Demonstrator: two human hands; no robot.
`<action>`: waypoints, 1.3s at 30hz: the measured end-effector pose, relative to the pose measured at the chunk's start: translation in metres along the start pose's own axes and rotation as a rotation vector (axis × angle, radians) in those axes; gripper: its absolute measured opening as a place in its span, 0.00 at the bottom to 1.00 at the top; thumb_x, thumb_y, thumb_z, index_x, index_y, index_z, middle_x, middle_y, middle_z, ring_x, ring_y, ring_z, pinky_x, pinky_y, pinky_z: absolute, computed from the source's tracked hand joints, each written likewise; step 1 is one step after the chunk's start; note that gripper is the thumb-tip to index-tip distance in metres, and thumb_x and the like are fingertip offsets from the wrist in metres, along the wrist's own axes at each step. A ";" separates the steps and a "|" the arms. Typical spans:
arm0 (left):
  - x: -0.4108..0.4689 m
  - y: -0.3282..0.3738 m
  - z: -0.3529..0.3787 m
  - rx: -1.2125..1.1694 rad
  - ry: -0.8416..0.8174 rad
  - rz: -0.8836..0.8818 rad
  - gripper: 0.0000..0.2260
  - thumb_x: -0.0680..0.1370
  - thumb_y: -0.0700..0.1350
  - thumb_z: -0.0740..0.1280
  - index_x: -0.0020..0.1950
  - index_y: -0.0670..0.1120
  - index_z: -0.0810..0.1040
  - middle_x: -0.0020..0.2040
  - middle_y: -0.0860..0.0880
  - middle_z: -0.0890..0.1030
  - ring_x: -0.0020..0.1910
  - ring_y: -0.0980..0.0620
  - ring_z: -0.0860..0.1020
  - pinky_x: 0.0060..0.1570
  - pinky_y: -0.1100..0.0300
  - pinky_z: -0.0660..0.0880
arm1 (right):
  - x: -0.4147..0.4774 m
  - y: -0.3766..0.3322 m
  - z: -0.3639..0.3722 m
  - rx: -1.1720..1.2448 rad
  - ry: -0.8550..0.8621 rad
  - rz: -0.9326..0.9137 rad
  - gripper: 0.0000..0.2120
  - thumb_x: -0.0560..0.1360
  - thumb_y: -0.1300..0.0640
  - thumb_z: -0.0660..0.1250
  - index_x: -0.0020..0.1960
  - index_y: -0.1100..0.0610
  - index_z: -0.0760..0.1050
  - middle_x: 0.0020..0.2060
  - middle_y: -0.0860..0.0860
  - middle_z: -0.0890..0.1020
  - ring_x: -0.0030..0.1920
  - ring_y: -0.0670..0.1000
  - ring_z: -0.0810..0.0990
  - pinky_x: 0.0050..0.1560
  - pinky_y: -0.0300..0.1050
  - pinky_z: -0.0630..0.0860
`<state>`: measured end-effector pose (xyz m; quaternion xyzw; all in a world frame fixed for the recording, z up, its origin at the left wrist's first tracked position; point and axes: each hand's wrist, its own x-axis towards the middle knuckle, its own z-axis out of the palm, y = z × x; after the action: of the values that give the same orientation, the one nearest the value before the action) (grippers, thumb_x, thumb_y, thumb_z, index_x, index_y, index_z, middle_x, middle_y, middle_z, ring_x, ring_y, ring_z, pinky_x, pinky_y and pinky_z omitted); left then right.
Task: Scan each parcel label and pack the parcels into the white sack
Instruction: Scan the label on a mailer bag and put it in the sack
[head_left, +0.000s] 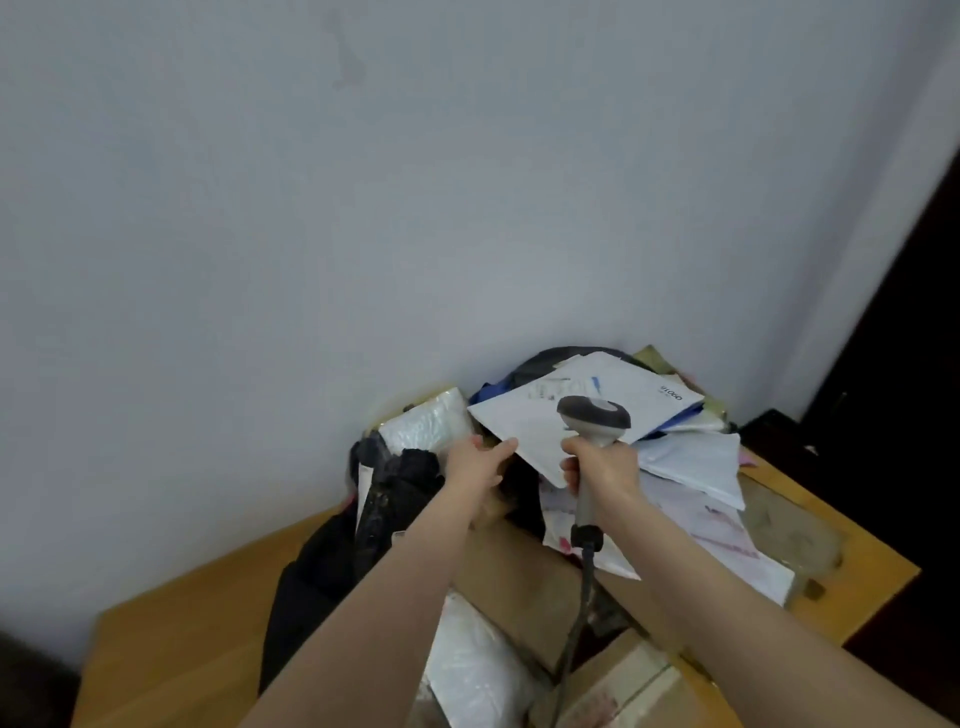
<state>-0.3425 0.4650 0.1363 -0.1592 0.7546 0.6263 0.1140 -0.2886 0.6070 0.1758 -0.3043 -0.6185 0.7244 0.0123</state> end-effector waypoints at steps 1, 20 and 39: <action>0.003 0.001 0.016 -0.131 -0.018 -0.089 0.30 0.74 0.49 0.73 0.71 0.39 0.67 0.66 0.42 0.73 0.61 0.43 0.75 0.57 0.53 0.76 | 0.009 -0.004 -0.012 0.027 0.022 0.011 0.05 0.73 0.65 0.68 0.40 0.63 0.74 0.28 0.57 0.76 0.26 0.51 0.72 0.26 0.42 0.69; 0.012 -0.026 -0.126 0.028 0.175 -0.109 0.16 0.75 0.31 0.61 0.62 0.40 0.74 0.53 0.41 0.80 0.49 0.42 0.79 0.45 0.51 0.77 | 0.045 -0.003 0.024 -0.087 -0.137 -0.025 0.06 0.71 0.59 0.72 0.45 0.59 0.76 0.37 0.54 0.80 0.36 0.50 0.78 0.41 0.47 0.79; -0.041 -0.022 -0.276 0.426 0.196 0.032 0.09 0.76 0.36 0.61 0.53 0.42 0.77 0.47 0.45 0.77 0.46 0.47 0.75 0.47 0.56 0.71 | -0.020 0.013 0.135 -0.388 -0.344 -0.331 0.12 0.67 0.61 0.75 0.44 0.49 0.74 0.39 0.46 0.80 0.43 0.49 0.80 0.43 0.44 0.76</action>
<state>-0.2885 0.1945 0.1838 -0.1794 0.8797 0.4361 0.0612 -0.3295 0.4757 0.1792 -0.0688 -0.7793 0.6219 -0.0330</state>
